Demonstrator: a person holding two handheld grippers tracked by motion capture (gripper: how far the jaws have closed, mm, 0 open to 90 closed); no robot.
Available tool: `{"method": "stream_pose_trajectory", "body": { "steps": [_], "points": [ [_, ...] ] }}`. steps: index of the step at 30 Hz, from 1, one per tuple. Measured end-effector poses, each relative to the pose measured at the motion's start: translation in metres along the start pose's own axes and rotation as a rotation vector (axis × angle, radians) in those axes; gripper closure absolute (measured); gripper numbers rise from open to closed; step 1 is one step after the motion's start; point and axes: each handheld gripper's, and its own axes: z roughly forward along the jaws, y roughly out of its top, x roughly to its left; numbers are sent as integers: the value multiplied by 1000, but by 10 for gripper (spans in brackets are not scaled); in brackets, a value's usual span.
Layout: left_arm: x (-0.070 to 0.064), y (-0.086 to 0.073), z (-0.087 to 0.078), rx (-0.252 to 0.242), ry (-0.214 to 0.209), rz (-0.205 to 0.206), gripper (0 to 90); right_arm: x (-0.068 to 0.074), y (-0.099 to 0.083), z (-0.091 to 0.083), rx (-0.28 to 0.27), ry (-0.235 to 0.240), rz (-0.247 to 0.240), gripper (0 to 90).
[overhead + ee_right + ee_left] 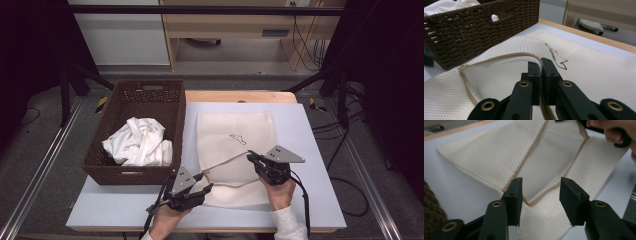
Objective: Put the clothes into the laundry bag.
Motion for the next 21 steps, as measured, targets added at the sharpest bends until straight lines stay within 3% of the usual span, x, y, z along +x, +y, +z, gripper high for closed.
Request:
{"method": "stream_pose_trajectory", "body": {
  "steps": [5, 8, 9, 14, 19, 21],
  "points": [
    [13, 14, -22, -61, 57, -9, 388, 0, -3, 1, 11, 1, -2, 863],
    [21, 20, -31, -64, 86, -14, 333, 1, -3, 1, 13, 3, -7, 863],
    [30, 26, -41, -78, 127, -11, 325, 1, -3, 1, 14, 3, -5, 862],
    [64, 48, -65, -102, 221, 3, 293, 1, -2, 1, 19, 0, -6, 862],
    [107, 71, -74, -54, 293, -1, 225, 0, -2, 0, 18, 2, -5, 862],
    [125, 75, -71, -31, 349, 20, 192, 0, -3, 1, 20, 3, -7, 862]
  ]
}}
